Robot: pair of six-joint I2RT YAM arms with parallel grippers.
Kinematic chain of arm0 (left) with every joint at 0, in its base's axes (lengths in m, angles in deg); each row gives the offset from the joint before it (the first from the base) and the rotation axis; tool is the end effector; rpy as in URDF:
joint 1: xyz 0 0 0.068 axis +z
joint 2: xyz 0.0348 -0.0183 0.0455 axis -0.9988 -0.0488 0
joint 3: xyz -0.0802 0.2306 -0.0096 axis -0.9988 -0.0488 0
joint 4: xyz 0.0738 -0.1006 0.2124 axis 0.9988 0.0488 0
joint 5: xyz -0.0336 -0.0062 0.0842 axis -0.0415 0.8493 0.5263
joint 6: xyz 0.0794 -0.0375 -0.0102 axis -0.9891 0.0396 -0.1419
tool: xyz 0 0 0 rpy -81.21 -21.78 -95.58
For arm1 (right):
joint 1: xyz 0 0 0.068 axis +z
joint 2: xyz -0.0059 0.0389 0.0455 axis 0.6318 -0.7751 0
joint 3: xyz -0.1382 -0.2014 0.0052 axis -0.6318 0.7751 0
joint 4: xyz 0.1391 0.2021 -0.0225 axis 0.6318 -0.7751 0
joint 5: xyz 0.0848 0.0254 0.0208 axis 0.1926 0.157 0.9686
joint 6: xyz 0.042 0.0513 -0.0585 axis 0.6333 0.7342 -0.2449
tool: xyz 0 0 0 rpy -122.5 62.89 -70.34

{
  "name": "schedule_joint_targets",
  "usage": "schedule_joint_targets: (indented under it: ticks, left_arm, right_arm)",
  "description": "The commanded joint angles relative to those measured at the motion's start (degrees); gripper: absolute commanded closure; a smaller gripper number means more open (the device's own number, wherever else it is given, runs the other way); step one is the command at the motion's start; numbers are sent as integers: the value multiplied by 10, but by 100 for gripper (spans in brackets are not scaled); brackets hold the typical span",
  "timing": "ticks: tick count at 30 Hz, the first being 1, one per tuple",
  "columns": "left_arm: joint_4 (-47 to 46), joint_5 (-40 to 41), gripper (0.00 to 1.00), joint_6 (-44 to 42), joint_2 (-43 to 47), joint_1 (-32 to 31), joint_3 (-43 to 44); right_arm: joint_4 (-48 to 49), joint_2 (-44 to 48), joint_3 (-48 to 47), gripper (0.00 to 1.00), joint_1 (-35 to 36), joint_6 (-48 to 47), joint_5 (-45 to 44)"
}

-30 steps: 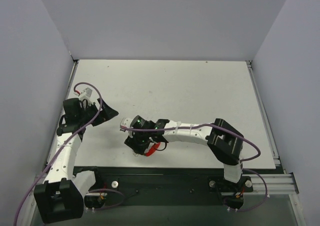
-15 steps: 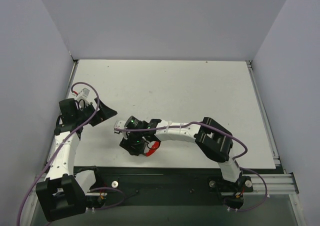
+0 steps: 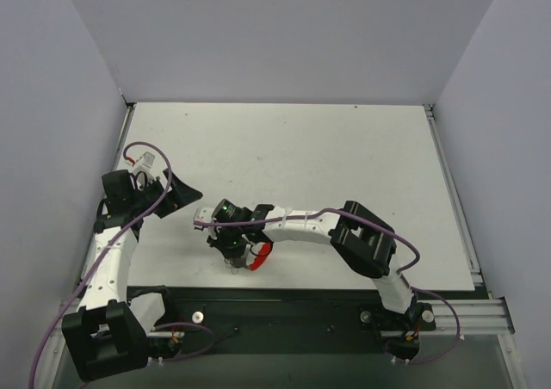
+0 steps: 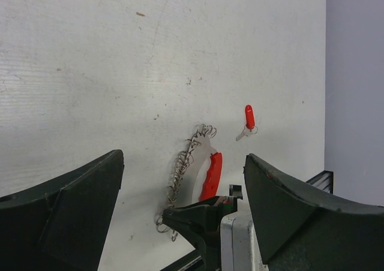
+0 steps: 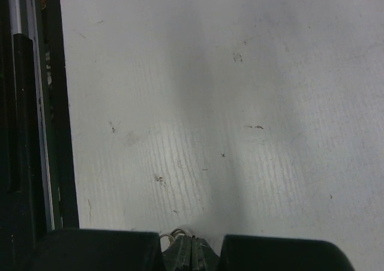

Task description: Put the keys on the keyring

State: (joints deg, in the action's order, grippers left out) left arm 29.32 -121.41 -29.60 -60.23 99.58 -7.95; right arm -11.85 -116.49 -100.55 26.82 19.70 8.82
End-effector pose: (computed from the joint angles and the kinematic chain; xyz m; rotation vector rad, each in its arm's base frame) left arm 0.2400 -0.0001 0.2100 -0.3227 2.1862 -0.9185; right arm 0.1641 0.4299 0.1348 -1.5712 1.8587 0.8805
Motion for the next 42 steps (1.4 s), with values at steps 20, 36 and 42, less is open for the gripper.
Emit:
schedule_joint_targets:
  ticks: [20, 36, 42]
  left_arm:
    - [-48, -67, 11, -9, 45, -7, 4]
    - [-26, -31, 11, -26, 24, -5, 7]
    - [-26, -32, 11, -27, 24, -6, 7]
  right_arm:
    - [47, 160, 70, 89, -91, 60, 115]
    - [-77, 66, 36, 57, -28, 32, 104]
    - [-87, 40, 19, 55, -16, 46, 52]
